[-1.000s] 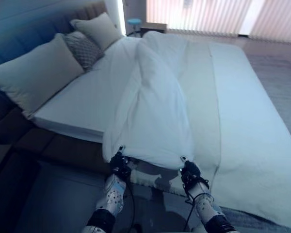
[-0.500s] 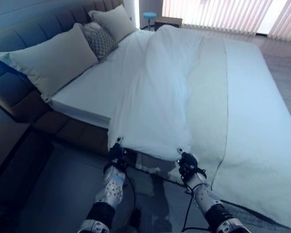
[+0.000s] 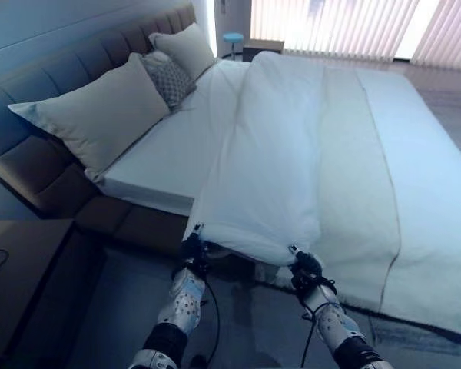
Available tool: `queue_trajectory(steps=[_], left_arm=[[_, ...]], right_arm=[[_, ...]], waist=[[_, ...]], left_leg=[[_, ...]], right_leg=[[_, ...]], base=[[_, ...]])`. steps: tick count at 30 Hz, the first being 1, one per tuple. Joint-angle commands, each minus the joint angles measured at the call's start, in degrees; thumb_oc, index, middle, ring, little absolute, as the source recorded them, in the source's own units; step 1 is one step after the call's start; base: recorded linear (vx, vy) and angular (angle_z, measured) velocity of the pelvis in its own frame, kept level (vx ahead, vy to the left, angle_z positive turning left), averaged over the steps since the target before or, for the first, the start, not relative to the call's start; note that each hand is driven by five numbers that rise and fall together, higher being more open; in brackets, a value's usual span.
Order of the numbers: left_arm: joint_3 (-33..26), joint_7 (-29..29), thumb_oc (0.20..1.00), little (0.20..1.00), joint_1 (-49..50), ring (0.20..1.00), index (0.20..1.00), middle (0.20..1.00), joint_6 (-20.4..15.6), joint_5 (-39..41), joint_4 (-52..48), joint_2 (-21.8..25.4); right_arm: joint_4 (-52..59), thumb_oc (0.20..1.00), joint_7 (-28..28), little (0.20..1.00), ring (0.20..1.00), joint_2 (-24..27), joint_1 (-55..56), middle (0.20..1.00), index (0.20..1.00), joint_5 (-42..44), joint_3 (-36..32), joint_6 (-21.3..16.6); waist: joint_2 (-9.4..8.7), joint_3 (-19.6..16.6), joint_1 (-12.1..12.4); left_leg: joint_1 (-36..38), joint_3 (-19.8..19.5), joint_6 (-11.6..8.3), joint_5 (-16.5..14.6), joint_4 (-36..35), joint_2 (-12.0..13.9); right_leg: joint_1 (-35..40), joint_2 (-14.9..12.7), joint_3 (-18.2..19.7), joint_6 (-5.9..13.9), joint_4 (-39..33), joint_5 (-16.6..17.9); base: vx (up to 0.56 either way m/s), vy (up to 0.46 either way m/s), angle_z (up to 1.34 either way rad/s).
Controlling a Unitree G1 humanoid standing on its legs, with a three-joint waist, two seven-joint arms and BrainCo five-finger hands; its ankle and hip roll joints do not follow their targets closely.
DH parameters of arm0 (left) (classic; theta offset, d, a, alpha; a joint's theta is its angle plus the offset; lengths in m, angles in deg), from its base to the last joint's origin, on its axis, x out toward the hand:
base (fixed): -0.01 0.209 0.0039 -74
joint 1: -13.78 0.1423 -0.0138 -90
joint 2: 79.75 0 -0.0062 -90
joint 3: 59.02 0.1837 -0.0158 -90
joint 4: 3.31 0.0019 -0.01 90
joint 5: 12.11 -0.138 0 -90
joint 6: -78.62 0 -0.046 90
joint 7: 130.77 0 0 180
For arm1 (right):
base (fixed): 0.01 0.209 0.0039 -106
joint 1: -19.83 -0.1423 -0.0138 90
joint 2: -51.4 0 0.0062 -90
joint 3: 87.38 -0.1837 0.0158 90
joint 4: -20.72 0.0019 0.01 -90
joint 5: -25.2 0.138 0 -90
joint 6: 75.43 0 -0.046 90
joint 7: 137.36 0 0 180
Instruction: Make the bed
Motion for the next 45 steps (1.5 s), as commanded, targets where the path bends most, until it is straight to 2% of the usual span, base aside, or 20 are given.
queue_trajectory(steps=[1, 3, 5, 7, 8, 11, 12, 19, 22, 29, 30, 31, 35, 39, 41, 45], left_arm=[[-7.6, -1.1, 0.2, 0.2, 5.1, 0.2, 0.2, 0.2, -6.4, -1.7, -6.7, 7.2], [-8.1, -1.2, 0.2, 0.2, 6.2, 0.2, 0.2, 0.2, -5.9, -2.0, -7.0, 6.9], [-8.6, -1.8, 0.2, 0.2, 7.2, 0.2, 0.2, 0.2, -5.7, -1.6, -6.3, 6.2], [-8.8, -1.9, 0.2, 0.2, 7.9, 0.2, 0.2, 0.2, -5.2, -1.4, -5.9, 5.4], [-8.6, -1.9, 0.2, 0.2, 8.2, 0.2, 0.2, 0.2, -4.9, -1.4, -5.6, 5.0], [-8.0, -1.6, 0.2, 0.2, 9.2, 0.2, 0.2, 0.2, -4.4, -2.0, -4.1, 3.6], [-7.6, -1.3, 0.2, 0.2, 10.4, 0.2, 0.2, 0.2, -3.5, -2.6, -3.7, 3.2], [-7.1, -0.6, 0.2, 0.2, 12.4, 0.2, 0.2, 0.2, -2.2, -3.3, 0.7, 2.3], [-6.7, -0.5, 0.2, 0.2, 12.6, 0.2, 0.2, 0.2, -1.0, -5.3, 4.9, 2.4], [-6.5, -0.9, 0.2, 0.2, 10.2, 0.2, 0.2, 0.2, -1.1, -8.2, 12.6, 3.2], [-6.4, -1.2, 0.551, 0.551, 9.4, 0.551, 0.551, 0.551, -0.8, -9.3, 14.9, 3.5], [-5.8, -1.7, 1.0, 1.0, 7.4, 1.0, 1.0, 1.0, -0.4, -11.5, 19.7, 3.8], [-5.7, -2.0, 1.0, 1.0, 6.7, 1.0, 1.0, 1.0, -0.2, -13.1, 22.0, 4.0], [-6.8, -1.8, 1.0, 1.0, 6.9, 1.0, 1.0, 1.0, 1.4, -18.9, 31.0, 4.3], [-6.9, -1.2, 1.0, 1.0, 7.3, 1.0, 1.0, 1.0, 3.1, -25.3, 36.3, 5.2], [-7.8, 0.4, 1.0, 1.0, 9.4, 1.0, 1.0, 1.0, 5.5, -33.6, 42.6, 6.5]], right_arm=[[-0.1, 0.2, 0.1, 0.2, 0.2, 7.9, 1.4, 0.2, 0.2, -0.4, -2.5, -3.1], [0.5, 0.2, -0.1, 0.2, 0.2, 7.7, 1.6, 0.2, 0.2, -0.5, -1.6, -3.5], [0.0, 0.2, -0.4, 0.2, 0.2, 7.3, 1.8, 0.2, 0.2, -0.8, -0.8, -3.5], [-0.4, 0.2, -0.2, 0.2, 0.2, 7.2, 2.8, 0.2, 0.2, -0.8, -0.2, -3.6], [-0.4, 0.2, 0.0, 0.2, 0.2, 7.4, 3.2, 0.2, 0.2, -1.1, -0.2, -3.5], [-0.9, 0.2, 1.2, 0.2, 0.2, 7.7, 4.4, 0.2, 0.2, -1.1, -1.0, -3.8], [-1.3, 0.2, 1.4, 0.2, 0.2, 7.7, 5.4, 0.2, 0.2, -2.3, -1.0, -3.6], [-5.8, 0.2, 1.5, 0.2, 0.2, 7.5, 7.4, 0.2, 0.2, -5.2, -1.8, -2.7], [-9.8, 0.2, 1.7, 0.2, 0.2, 7.4, 7.9, 0.2, 0.2, -6.9, -1.9, -1.8], [-17.4, 0.2, 1.5, 0.2, 0.2, 7.9, 5.7, 0.2, 0.2, -8.8, -1.6, -1.4], [-19.7, 0.758, 1.6, 0.758, 0.758, 8.1, 4.9, 0.758, 0.758, -9.1, -1.7, -1.1], [-24.3, 1.0, 1.9, 1.0, 1.0, 8.5, 2.6, 1.0, 1.0, -9.7, -1.8, -0.5], [-28.2, 1.0, 1.7, 1.0, 1.0, 8.6, 1.4, 1.0, 1.0, -10.5, -1.9, 0.3], [-36.9, 1.0, 0.7, 1.0, 1.0, 9.7, 1.4, 1.0, 1.0, -14.0, -4.0, 1.8], [-40.2, 1.0, 0.5, 1.0, 1.0, 11.0, 2.2, 1.0, 1.0, -18.9, -4.6, 3.0], [-44.4, 1.0, 0.4, 1.0, 1.0, 13.6, 4.3, 1.0, 1.0, -22.4, -8.9, 4.2]], waist=[[1.69, -0.9, 1.4], [1.18, -1.0, 2.0], [0.14, -1.2, 2.9], [-0.49, -1.6, 3.1], [-0.55, -1.7, 2.9], [0.04, -2.7, 1.9], [0.54, -3.5, 1.9], [0.95, -3.5, 1.3], [1.21, -2.5, 1.0], [1.72, 0.1, 0.8], [1.87, 0.5, 0.7], [2.19, 1.1, 0.6], [2.5, 1.3, 0.6], [2.97, 0.3, 0.2], [3.13, -0.4, -0.1], [3.5, -2.0, -1.1]], left_leg=[[4.0, 1.2, -0.6, -1.6, -5.0, 1.1], [4.7, 2.2, 0.04, -0.6, -7.0, -0.1], [5.9, 3.5, 0.26, 0.4, -9.2, -1.5], [6.7, 3.6, 0.24, 1.6, -10.8, -3.0], [7.0, 3.5, 0.32, 2.2, -11.6, -3.4], [8.3, 2.8, 0.92, 3.0, -14.2, -4.0], [9.1, 3.4, 1.32, 3.2, -15.2, -4.1], [9.4, 2.8, 1.58, 3.2, -15.6, -4.5], [8.8, 2.6, 1.58, 3.2, -15.6, -4.5], [6.1, 2.7, 1.36, 4.0, -15.6, -4.4], [5.6, 2.7, 1.3, 4.1, -15.6, -4.4], [4.7, 2.6, 1.2, 4.4, -15.6, -4.4], [4.6, 2.6, 1.2, 4.4, -15.6, -4.4], [6.5, 2.9, 1.24, 3.3, -15.6, -4.4], [7.6, 3.2, 1.22, 2.9, -15.6, -4.3], [9.8, 4.0, 1.21, 1.9, -15.6, -4.3]], right_leg=[[-1.7, 9.3, 3.3, -1.65, -4.7, -5.2], [-1.1, 13.0, 0.5, -2.88, -3.6, -8.8], [0.5, 17.1, -1.7, -3.92, -4.4, -10.9], [1.4, 20.5, 0.9, -4.4, -5.8, -12.1], [1.3, 21.1, 1.9, -4.73, -6.9, -11.8], [2.4, 22.1, 4.4, -4.9, -10.9, -10.1], [3.5, 22.1, 3.7, -4.59, -13.3, -9.1], [4.5, 22.2, 3.1, -4.23, -15.9, -7.9], [4.3, 22.1, 2.4, -4.21, -16.5, -7.7], [1.8, 22.0, 1.8, -4.21, -17.0, -7.0], [1.3, 22.0, 1.8, -4.22, -17.1, -6.8], [0.5, 22.0, 1.8, -4.23, -17.1, -6.6], [0.4, 22.0, 2.0, -4.24, -17.1, -6.6], [2.0, 22.1, 2.5, -4.25, -17.1, -7.3], [3.0, 22.1, 2.6, -4.22, -17.1, -7.7], [5.0, 22.1, 2.9, -4.05, -17.1, -8.4]], base=[[-0.01, 0.423, -0.51], [-0.02, 0.315, -0.39], [-0.02, 0.2, -0.14], [-0.01, 0.134, -0.18], [0.0, 0.1, 0.07], [0.06, 0.068, 0.27], [0.08, 0.025, 0.12], [0.03, -0.003, 0.04], [0.01, -0.012, 0.06], [-0.04, -0.005, 0.06], [-0.05, 0.002, 0.11], [-0.05, 0.002, 0.08], [0.02, 0.002, 0.08], [0.09, -0.003, 0.11], [0.1, -0.003, -0.03], [0.1, -0.013, -0.08]])
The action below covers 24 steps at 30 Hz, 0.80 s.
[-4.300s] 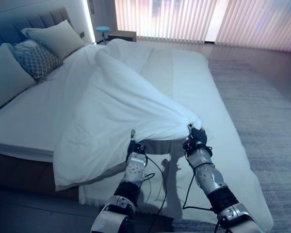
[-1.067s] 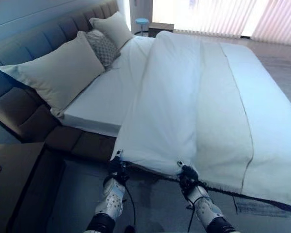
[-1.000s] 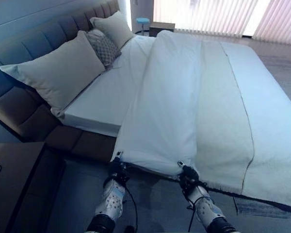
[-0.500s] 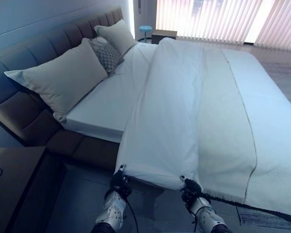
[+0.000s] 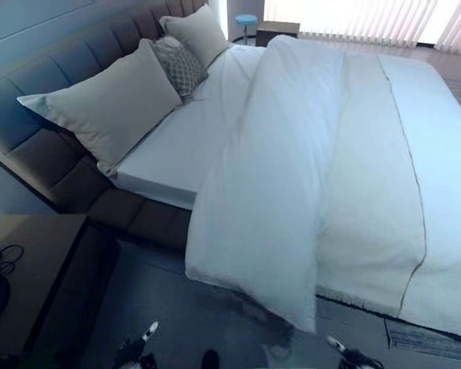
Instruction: Make the bed
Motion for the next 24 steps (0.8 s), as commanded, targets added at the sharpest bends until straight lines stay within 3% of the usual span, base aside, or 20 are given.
queue_trajectory(steps=[1, 5, 11, 14, 16, 19, 21, 23, 24], left_arm=[[-0.9, 1.4, 1.0, 1.0, -0.7, 1.0, 1.0, 1.0, 1.5, -8.6, 3.5, -0.9], [-1.1, 3.2, 1.0, 1.0, 1.3, 1.0, 1.0, 1.0, 2.4, -11.4, 5.7, -0.5], [-0.2, 4.1, 1.0, 1.0, 1.0, 1.0, 1.0, 1.0, 2.4, -11.8, 5.2, -0.4], [0.8, 4.8, 1.0, 1.0, -0.5, 1.0, 1.0, 1.0, 1.7, -9.4, 2.6, -0.6], [1.7, 5.0, 1.0, 1.0, -1.8, 1.0, 1.0, 1.0, 0.7, -6.7, -1.4, -0.6], [4.4, 6.3, 1.0, 1.0, -3.7, 1.0, 1.0, 1.0, -0.6, -2.1, -11.2, -0.2], [6.3, 7.5, 1.0, 1.0, -5.5, 1.0, 1.0, 1.0, -1.0, -0.1, -14.5, 0.5], [7.9, 8.0, 1.0, 1.0, -7.2, 1.0, 1.0, 1.0, -1.4, 1.6, -18.9, 2.0], [9.0, 8.3, 1.0, 1.0, -8.7, 1.0, 1.0, 1.0, -1.7, 2.6, -20.7, 2.9]], right_arm=[[-0.6, 1.0, -0.4, 1.0, 1.0, 1.8, -0.1, 1.0, 1.0, -3.9, -2.4, 0.9], [-2.9, 1.0, -2.1, 1.0, 1.0, 3.9, 2.5, 1.0, 1.0, -3.3, -7.2, 1.6], [-2.3, 1.0, -3.3, 1.0, 1.0, 4.5, 2.4, 1.0, 1.0, -5.2, -7.0, 1.9], [0.7, 1.0, -3.8, 1.0, 1.0, 4.7, 0.6, 1.0, 1.0, -7.0, -4.0, 1.2], [4.7, 1.0, -4.1, 1.0, 1.0, 5.0, -0.9, 1.0, 1.0, -8.4, -1.0, 0.6], [13.7, 1.0, -4.8, 1.0, 1.0, 6.5, -3.6, 1.0, 1.0, -10.5, 3.9, -0.1], [18.9, 1.0, -5.7, 1.0, 1.0, 7.8, -5.8, 1.0, 1.0, -12.3, 7.6, 0.0], [23.9, 1.0, -6.3, 1.0, 1.0, 9.0, -8.4, 1.0, 1.0, -13.1, 10.2, 0.3], [26.6, 1.0, -7.0, 1.0, 1.0, 9.3, -10.0, 1.0, 1.0, -13.0, 11.7, 0.3]], waist=[[1.3, -1.5, -1.0], [2.12, -2.6, -2.5], [2.39, -3.0, -3.2], [2.19, -2.7, -3.1], [1.58, -1.4, -2.9], [0.53, 1.7, -2.0], [0.25, 2.3, -1.3], [-0.05, 2.0, -0.8], [-0.16, 1.9, -0.5]], left_leg=[[0.7, 3.9, 2.13, -4.1, 0.0, -5.1], [2.9, 4.5, 2.26, -4.6, 0.0, -4.7], [4.8, 4.9, 2.27, -4.5, 0.2, -4.2], [4.5, 5.4, 2.1, -5.4, 3.5, -4.2], [1.8, 6.2, 1.23, -6.2, 9.7, -4.4], [-4.8, 5.7, -0.62, -4.6, 20.6, -4.7], [-8.1, 4.9, -0.59, -4.0, 21.5, -4.3], [-10.6, 5.5, 0.25, -4.4, 17.3, -2.5], [-11.4, 5.4, 0.22, -3.0, 15.0, -1.6]], right_leg=[[-4.7, 3.3, 1.2, 1.13, 0.2, 1.8], [-3.7, 3.1, 1.9, 0.61, 3.2, 0.1], [-3.3, 2.9, 2.2, -0.02, 6.3, -1.5], [-2.9, 2.7, 2.7, -0.29, 6.6, -1.7], [-3.1, 2.1, 2.6, -0.59, 7.1, -1.8], [-3.7, 1.2, 3.0, -1.27, 8.2, -1.7], [-3.8, 0.8, 3.6, -1.11, 7.9, -1.8], [-3.6, 0.2, 4.0, -0.31, 7.2, -1.9], [-3.3, 0.1, 4.5, 0.01, 6.9, -2.1]], base=[[0.08, -0.024, -0.06], [0.03, -0.031, -0.12], [-0.01, -0.054, -0.04], [-0.03, -0.072, -0.04], [-0.1, -0.065, -0.08], [-0.12, -0.042, 0.04], [0.03, 0.018, -0.01], [0.13, 0.063, -0.2], [0.19, 0.101, 0.02]])
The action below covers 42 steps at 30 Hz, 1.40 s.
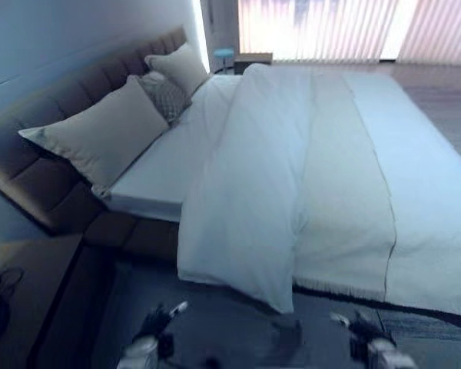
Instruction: Make the bed
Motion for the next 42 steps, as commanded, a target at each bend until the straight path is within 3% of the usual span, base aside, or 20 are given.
queue_trajectory(steps=[1, 4, 8, 11, 12, 13, 16, 19, 23, 25, 26, 29, 36, 42], left_arm=[[1.1, 0.9, 1.0, 1.0, -5.4, 1.0, 1.0, 1.0, -2.9, 3.4, -4.4, 4.3], [3.4, 1.5, 1.0, 1.0, -10.3, 1.0, 1.0, 1.0, -3.3, 6.9, -9.6, 6.7], [6.6, 2.8, 1.0, 1.0, -15.5, 1.0, 1.0, 1.0, -3.9, 10.8, -15.3, 9.3], [8.0, 2.1, 1.0, 1.0, -20.3, 1.0, 1.0, 1.0, -4.3, 12.4, -16.8, 10.2], [9.2, 2.1, 1.0, 1.0, -23.6, 1.0, 1.0, 1.0, -4.7, 14.4, -16.5, 11.5], [9.7, 2.0, 1.0, 1.0, -25.9, 1.0, 1.0, 1.0, -5.1, 15.6, -17.2, 12.3], [11.4, 3.4, 1.0, 1.0, -33.2, 1.0, 1.0, 1.0, -5.8, 20.8, -16.4, 14.1], [13.2, 5.0, 1.0, 1.0, -39.8, 1.0, 1.0, 1.0, -5.3, 25.8, -15.1, 14.5], [15.5, 8.8, 1.0, 1.0, -48.2, 1.0, 1.0, 1.0, -3.6, 33.1, -11.7, 13.4], [16.0, 9.2, 1.0, 1.0, -48.8, 1.0, 1.0, 1.0, -3.1, 34.1, -11.9, 13.2], [17.1, 10.3, 1.0, 1.0, -52.2, 1.0, 1.0, 1.0, -2.4, 37.4, -11.6, 10.1], [16.8, 11.7, 1.0, 1.0, -54.7, 1.0, 1.0, 1.0, -1.1, 40.9, -11.3, 8.4], [13.6, 12.1, 1.0, 1.0, -61.4, 1.0, 1.0, 1.0, 0.9, 47.3, -6.8, 3.7], [12.3, 11.0, 1.0, 1.0, -67.6, 1.0, 1.0, 1.0, 0.1, 49.1, -3.7, 4.3]], right_arm=[[5.4, 1.0, -1.4, 1.0, 1.0, 1.2, -5.1, 1.0, 1.0, -1.0, 3.1, -1.2], [9.8, 1.0, -1.8, 1.0, 1.0, 2.2, -10.5, 1.0, 1.0, 1.6, 4.8, -1.6], [17.3, 1.0, -2.8, 1.0, 1.0, 2.0, -15.1, 1.0, 1.0, 5.2, 6.6, -2.4], [20.1, 1.0, -1.8, 1.0, 1.0, 0.1, -19.5, 1.0, 1.0, 8.1, 7.6, -3.4], [20.9, 1.0, -1.0, 1.0, 1.0, -0.7, -22.9, 1.0, 1.0, 10.9, 8.3, -4.4], [21.4, 1.0, -0.8, 1.0, 1.0, -0.1, -24.8, 1.0, 1.0, 12.8, 8.5, -4.8], [19.5, 1.0, -1.1, 1.0, 1.0, -1.0, -32.5, 1.0, 1.0, 20.5, 9.3, -6.7], [17.5, 1.0, -1.9, 1.0, 1.0, 0.1, -39.6, 1.0, 1.0, 25.4, 11.0, -6.9], [15.5, 1.0, -3.6, 1.0, 1.0, 0.3, -46.4, 1.0, 1.0, 34.3, 13.5, -7.5], [16.8, 1.0, -3.7, 1.0, 1.0, 0.0, -46.3, 1.0, 1.0, 35.9, 13.3, -7.3], [15.6, 1.0, -4.6, 1.0, 1.0, -1.4, -49.5, 1.0, 1.0, 40.9, 13.7, -8.3], [14.3, 1.0, -5.2, 1.0, 1.0, -3.9, -53.8, 1.0, 1.0, 44.9, 14.3, -8.6], [7.7, 1.0, -6.3, 1.0, 1.0, -7.2, -62.9, 1.0, 1.0, 49.4, 15.5, -8.2], [3.1, 1.0, -5.8, 1.0, 1.0, -7.6, -68.4, 1.0, 1.0, 51.2, 16.6, -7.5]], waist=[[-1.02, 0.9, 1.1], [-0.76, 1.8, 2.3], [-1.46, 2.3, 2.8], [-1.58, 3.9, 3.4], [-1.28, 5.5, 3.1], [-0.71, 7.0, 2.5], [0.03, 8.6, 2.8], [-0.37, 9.9, 2.6], [-0.97, 12.9, 0.5], [-1.24, 13.0, 0.4], [-0.88, 13.7, 0.7], [-0.82, 14.3, 1.1], [-1.59, 16.4, 1.3], [-2.02, 18.5, 1.1]], left_leg=[[-3.6, 1.4, 5.61, -2.8, -0.2, -1.1], [-8.0, -0.1, 3.95, 1.8, -4.0, 0.9], [-10.8, 1.7, 5.44, -0.4, 0.8, 0.0], [-11.2, 3.7, 7.18, -2.6, 2.2, -0.2], [-11.5, 4.5, 7.68, -3.0, 2.5, -0.3], [-11.6, 4.5, 7.84, -2.9, 2.2, -0.3], [-11.1, 5.4, 7.77, -3.3, 0.9, -0.4], [-11.6, 6.1, 7.68, -3.3, -0.8, -1.5], [-11.6, 5.4, 7.73, -3.1, -3.0, -4.1], [-12.1, 5.1, 7.59, -3.0, -2.7, -4.5], [-14.1, 4.5, 7.49, -2.6, -2.4, -5.2], [-17.8, 3.4, 7.28, -2.5, -1.8, -5.5], [-28.0, 0.0, 6.91, -4.6, 1.7, -5.1], [-37.0, -1.5, 6.83, -4.9, 4.7, -5.1]], right_leg=[[4.1, 2.0, 1.5, 5.25, -2.2, -1.6], [5.1, 1.6, 2.7, 5.76, -2.7, -2.8], [3.3, -1.9, 3.3, 7.8, -0.2, -3.7], [-3.4, -4.1, 3.3, 8.92, 7.9, -1.1], [-6.7, -5.6, 2.5, 8.96, 11.4, 2.1], [-9.2, -5.6, 2.7, 8.61, 14.0, 3.0], [-11.2, -6.5, -0.7, 7.63, 12.5, 2.5], [-14.1, -3.4, 0.3, 8.02, 5.9, 2.6], [-21.5, 1.8, 4.1, 8.44, -1.5, 7.4], [-20.4, 1.3, 3.2, 8.26, -2.2, 7.7], [-20.7, 0.9, 3.0, 8.16, -3.2, 9.2], [-23.3, 1.2, 1.9, 8.2, -4.4, 10.5], [-32.5, 2.5, 2.1, 7.36, -2.8, 9.7], [-41.0, 2.4, 1.8, 7.27, -0.3, 9.9]], base=[[0.2, 0.12, 0.2], [0.2, 0.165, 0.19], [0.17, 0.258, -0.3], [0.09, 0.286, -0.73], [0.02, 0.314, -0.41], [0.01, 0.297, -0.33], [0.09, 0.201, 0.0], [0.09, 0.102, -0.18], [0.13, 0.025, -0.17], [0.06, -0.017, 0.23], [0.0, -0.022, 0.42], [0.01, -0.038, 0.19], [0.06, -0.076, 0.03], [0.01, -0.018, 0.03]])
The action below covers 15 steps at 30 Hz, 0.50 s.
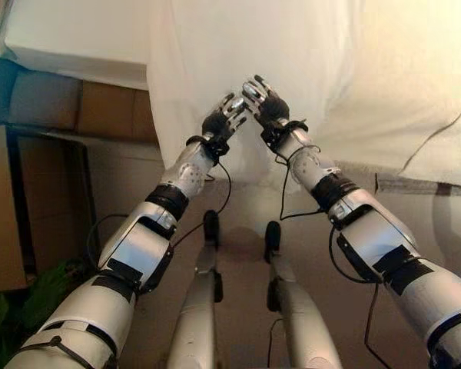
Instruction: Make the bed
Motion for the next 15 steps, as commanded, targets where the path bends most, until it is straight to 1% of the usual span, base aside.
queue_trajectory(steps=[1, 4, 6, 9, 11, 15], left_arm=[[-3.6, -0.2, 1.0, 1.0, -9.4, 1.0, 1.0, 1.0, -2.1, 1.7, 1.1, 0.8], [-4.5, -2.1, 1.0, 1.0, -11.8, 1.0, 1.0, 1.0, -3.3, 1.4, 3.4, 2.1], [-5.4, -4.6, 1.0, 1.0, -13.2, 1.0, 1.0, 1.0, -4.6, 0.9, 5.8, 3.4], [-5.9, -7.9, 1.0, 1.0, -13.8, 1.0, 1.0, 1.0, -6.2, -0.4, 8.9, 5.2], [-6.2, -10.3, 1.0, 1.0, -14.2, 1.0, 1.0, 1.0, -7.3, -1.4, 11.1, 6.7], [-7.3, -13.4, 1.0, 1.0, -14.3, 1.0, 1.0, 1.0, -7.6, -3.1, 14.5, 9.1]], right_arm=[[-0.5, 1.0, -0.2, 1.0, 1.0, 0.4, -6.9, 1.0, 1.0, 2.6, 0.8, -1.4], [-3.2, 1.0, 1.5, 1.0, 1.0, 1.0, -8.7, 1.0, 1.0, 2.8, 0.8, -1.2], [-5.7, 1.0, 3.5, 1.0, 1.0, 1.7, -9.5, 1.0, 1.0, 3.7, 0.0, -1.7], [-9.6, 1.0, 7.0, 1.0, 1.0, 3.0, -10.1, 1.0, 1.0, 0.8, 0.4, -1.5], [-11.1, 1.0, 8.9, 1.0, 1.0, 3.2, -10.3, 1.0, 1.0, 0.0, 0.1, -2.0], [-13.6, 1.0, 11.8, 1.0, 1.0, 3.0, -10.2, 1.0, 1.0, -1.1, -1.1, -3.3]], waist=[[-2.17, 4.3, 0.5], [-1.89, 5.3, 0.4], [-1.62, 5.8, 0.2], [-1.28, 6.4, 0.2], [-0.94, 6.4, 0.1], [-0.52, 6.5, 0.0]], left_leg=[[-3.8, 0.4, -0.87, -10.7, 10.3, -5.9], [-7.9, 0.5, -1.16, -11.0, 11.7, -6.0], [-10.3, 0.7, -1.31, -11.1, 12.0, -5.9], [-12.9, 0.8, -1.63, -11.0, 12.2, -6.0], [-14.3, 0.9, -1.9, -10.8, 12.0, -5.8], [-16.2, 1.2, -1.93, -10.8, 12.2, -6.0]], right_leg=[[-3.9, -0.1, 1.0, 3.35, -0.7, 1.5], [-8.1, -0.5, 0.8, 3.36, 0.4, 1.3], [-10.6, -0.8, 0.7, 3.39, 1.0, 1.2], [-13.4, -1.2, 0.7, 3.33, 1.4, 1.2], [-15.2, -1.4, 0.7, 3.31, 1.6, 1.0], [-17.6, -1.7, 0.9, 3.23, 1.9, 1.0]], base=[[0.02, -0.007, 0.08], [0.02, 0.0, 0.11], [0.01, 0.023, 0.15], [0.01, 0.019, 0.12], [0.01, 0.025, 0.09], [0.0, 0.004, 0.01]])
